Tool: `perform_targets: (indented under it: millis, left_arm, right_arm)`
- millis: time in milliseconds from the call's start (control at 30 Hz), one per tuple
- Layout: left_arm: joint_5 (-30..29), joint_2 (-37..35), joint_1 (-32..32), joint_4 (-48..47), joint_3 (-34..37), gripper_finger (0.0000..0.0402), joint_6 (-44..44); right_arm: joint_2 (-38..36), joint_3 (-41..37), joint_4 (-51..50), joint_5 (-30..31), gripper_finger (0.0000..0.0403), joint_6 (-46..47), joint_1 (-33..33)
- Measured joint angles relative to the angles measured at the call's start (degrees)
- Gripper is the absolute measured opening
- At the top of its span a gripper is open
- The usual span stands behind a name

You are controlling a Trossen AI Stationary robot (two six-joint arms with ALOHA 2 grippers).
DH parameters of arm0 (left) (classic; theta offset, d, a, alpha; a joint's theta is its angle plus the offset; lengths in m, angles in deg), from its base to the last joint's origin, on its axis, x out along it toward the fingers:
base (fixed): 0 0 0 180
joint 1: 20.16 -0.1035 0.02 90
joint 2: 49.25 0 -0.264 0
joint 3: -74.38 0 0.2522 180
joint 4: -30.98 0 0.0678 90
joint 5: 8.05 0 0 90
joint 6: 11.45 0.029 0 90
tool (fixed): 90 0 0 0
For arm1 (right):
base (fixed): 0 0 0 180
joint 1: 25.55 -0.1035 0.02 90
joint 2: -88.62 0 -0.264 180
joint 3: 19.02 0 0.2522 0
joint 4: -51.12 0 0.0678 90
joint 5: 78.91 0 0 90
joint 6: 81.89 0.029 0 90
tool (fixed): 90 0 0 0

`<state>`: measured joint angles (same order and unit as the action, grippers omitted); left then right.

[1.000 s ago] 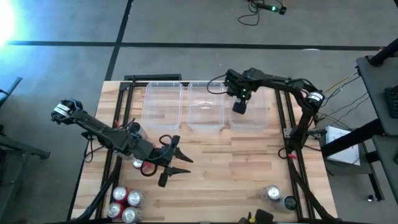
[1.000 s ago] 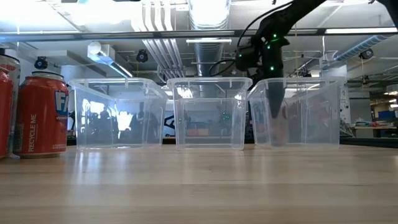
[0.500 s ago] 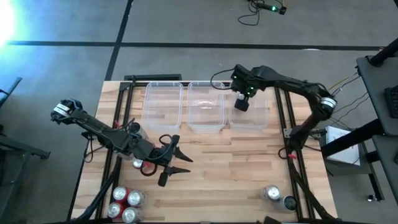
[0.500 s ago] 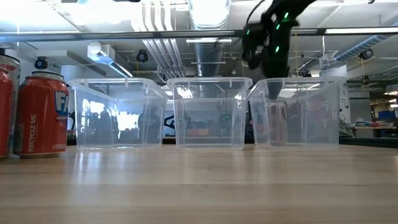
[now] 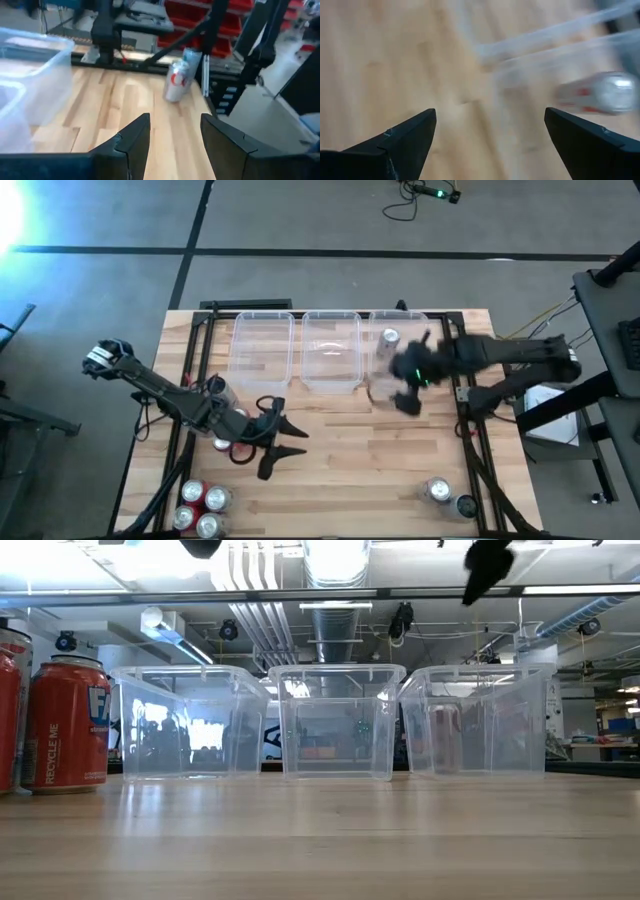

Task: Sort soda cans
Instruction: Put the red-silver soda can into the right transparent bin

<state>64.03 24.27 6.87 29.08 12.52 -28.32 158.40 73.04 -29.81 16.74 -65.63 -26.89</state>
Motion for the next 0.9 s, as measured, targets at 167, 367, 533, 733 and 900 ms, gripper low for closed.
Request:
perform_targets:
  millis: [167, 367, 533, 733, 900]
  left_arm:
    - [-0.56, 2.71, 1.70, 3.00, 0.00, 0.0160, 1.30]
    - [-4.47, 6.72, 2.02, 4.38, 0.00, 0.0160, -2.12]
    - [-6.43, 10.69, 2.06, 9.52, 0.00, 0.0160, -3.17]
    - [-7.57, 17.53, 2.34, 17.64, -0.02, 0.0160, -3.80]
    - [-7.62, 22.54, 3.96, 23.70, -0.02, 0.0160, -3.07]
  right_arm:
    - [0.59, -2.46, 0.03, 5.93, 0.0368, 11.63, -17.94]
    - [5.74, -3.58, 0.16, 8.06, 0.0368, 27.90, -33.73]
    - [11.18, -1.02, -1.25, 6.73, 0.0368, 41.05, -42.27]
    - [15.86, 1.71, -7.03, -0.27, 0.0368, 58.69, -44.88]
    - [18.59, 1.62, -7.04, -8.02, 0.0368, 65.84, -45.34]
